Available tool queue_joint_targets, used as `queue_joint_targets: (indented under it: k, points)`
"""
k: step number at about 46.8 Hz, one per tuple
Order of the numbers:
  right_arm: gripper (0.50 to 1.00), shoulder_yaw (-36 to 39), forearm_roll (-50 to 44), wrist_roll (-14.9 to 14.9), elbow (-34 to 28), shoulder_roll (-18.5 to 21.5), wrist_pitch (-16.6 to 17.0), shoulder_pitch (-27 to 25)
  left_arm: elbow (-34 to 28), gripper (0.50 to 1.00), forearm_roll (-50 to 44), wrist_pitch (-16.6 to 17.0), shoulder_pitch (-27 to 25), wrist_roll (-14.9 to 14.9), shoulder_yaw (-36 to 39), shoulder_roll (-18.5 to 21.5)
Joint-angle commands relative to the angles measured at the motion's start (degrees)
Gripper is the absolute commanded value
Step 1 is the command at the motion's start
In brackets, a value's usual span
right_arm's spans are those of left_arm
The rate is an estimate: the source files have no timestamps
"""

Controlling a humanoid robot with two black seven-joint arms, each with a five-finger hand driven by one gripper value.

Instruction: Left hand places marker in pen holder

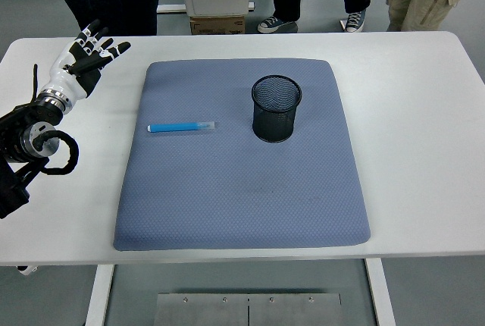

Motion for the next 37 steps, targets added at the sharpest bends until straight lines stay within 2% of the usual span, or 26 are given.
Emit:
queue_joint_targets:
  k: [1,9,16,31,37]
  points:
    - [1.0,0.0,0.0,0.0,0.0,0.0,0.0,0.0,-0.1,1.0,0.1,-0.1,-0.1,0.8,0.2,0.9]
    - [1.0,0.0,0.0,0.0,0.0,0.0,0.0,0.0,-0.1,1.0,0.3,0.0,-0.9,3.5,5.0,1.3]
    - [1.0,0.0,0.0,0.0,0.0,0.0,0.0,0.0,-0.1,1.0,-0.2,0.2,-4.4,3.6,11.3,0.3]
    - [1.0,0.0,0.0,0.1,0.0,0.0,0.0,0.0,-1.1,1.0,-0.5,-0.4,-5.4,3.5,16.5,0.5]
    - [1.0,0.0,0.0,0.0,0.0,0.0,0.0,0.0,-1.5,1.0,-0.4,-0.5,-7.7,3.4,20.8,0.9]
